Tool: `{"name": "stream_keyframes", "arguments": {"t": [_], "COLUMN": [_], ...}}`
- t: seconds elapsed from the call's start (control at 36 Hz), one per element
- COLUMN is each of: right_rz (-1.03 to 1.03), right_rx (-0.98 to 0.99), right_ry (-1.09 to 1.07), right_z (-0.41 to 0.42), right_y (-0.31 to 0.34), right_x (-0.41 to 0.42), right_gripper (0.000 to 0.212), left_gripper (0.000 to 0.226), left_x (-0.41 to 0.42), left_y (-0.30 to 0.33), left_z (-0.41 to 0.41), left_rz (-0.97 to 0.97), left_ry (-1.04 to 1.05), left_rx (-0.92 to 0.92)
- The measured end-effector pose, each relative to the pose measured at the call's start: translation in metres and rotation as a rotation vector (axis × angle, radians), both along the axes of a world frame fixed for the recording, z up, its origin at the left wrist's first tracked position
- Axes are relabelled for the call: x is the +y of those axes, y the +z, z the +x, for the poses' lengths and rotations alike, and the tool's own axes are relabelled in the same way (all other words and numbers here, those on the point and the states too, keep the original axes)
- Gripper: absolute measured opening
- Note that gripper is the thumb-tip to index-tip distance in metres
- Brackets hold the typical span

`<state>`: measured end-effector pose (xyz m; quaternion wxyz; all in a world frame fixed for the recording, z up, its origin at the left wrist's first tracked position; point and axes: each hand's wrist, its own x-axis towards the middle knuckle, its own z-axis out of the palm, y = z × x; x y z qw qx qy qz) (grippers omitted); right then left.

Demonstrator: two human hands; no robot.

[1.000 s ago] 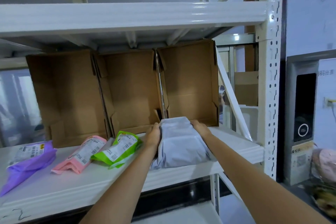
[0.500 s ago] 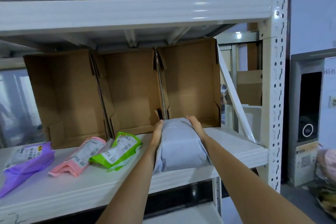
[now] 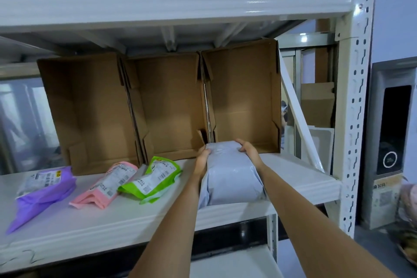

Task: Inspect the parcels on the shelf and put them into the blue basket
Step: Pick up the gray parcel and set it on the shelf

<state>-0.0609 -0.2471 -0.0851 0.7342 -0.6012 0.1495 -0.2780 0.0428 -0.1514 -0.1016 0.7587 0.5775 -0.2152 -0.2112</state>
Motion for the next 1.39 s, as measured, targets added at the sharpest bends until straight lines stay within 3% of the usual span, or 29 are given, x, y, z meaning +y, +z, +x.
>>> {"name": "stream_keyframes", "arguments": {"t": [0.19,0.28,0.36,0.42,0.5,0.58,0.78,1.06,1.19,1.25,1.39], "right_rz": [0.041,0.007,-0.108,-0.167,-0.134,-0.052,-0.023,0.030,-0.034,-0.065,-0.055], "right_rx": [0.015,0.070,0.157,0.183,0.173,0.139,0.119,0.195,0.331,0.380,0.436], "right_ry": [-0.020,-0.062,-0.095,-0.131,-0.174,-0.129,-0.079,0.056,0.043,0.033,0.027], "right_z": [-0.007,-0.013,-0.016,-0.020,-0.028,-0.041,-0.075,-0.083,-0.083,-0.081,-0.079], "right_y": [0.003,0.007,0.013,0.016,0.021,0.014,0.010,0.005,0.009,0.010,0.010], "right_x": [0.008,0.013,0.018,0.020,0.024,0.030,0.055,0.075,0.070,0.067,0.063], "right_gripper": [0.050,0.051,0.048,0.042,0.015,0.020,0.054,0.032,0.032,0.037,0.038], "left_gripper": [0.033,0.022,0.027,0.026,0.014,0.013,0.025,0.039,0.032,0.036,0.043], "left_x": [0.001,0.003,0.006,0.012,0.026,0.040,0.068,0.074,0.071,0.080,0.090], "left_y": [0.002,0.003,0.008,0.013,0.024,0.028,0.014,0.008,0.010,0.021,0.014], "left_z": [-0.002,0.000,0.002,0.000,-0.012,-0.023,-0.052,-0.067,-0.069,-0.081,-0.062], "left_rz": [0.011,0.019,0.021,-0.019,-0.105,-0.142,-0.042,0.120,0.202,0.190,0.310], "left_ry": [0.041,0.048,0.090,0.137,0.154,0.166,0.051,-0.003,-0.031,-0.055,-0.116], "left_rx": [-0.025,-0.043,-0.071,-0.036,-0.015,0.041,0.102,-0.008,-0.095,0.011,-0.006]}}
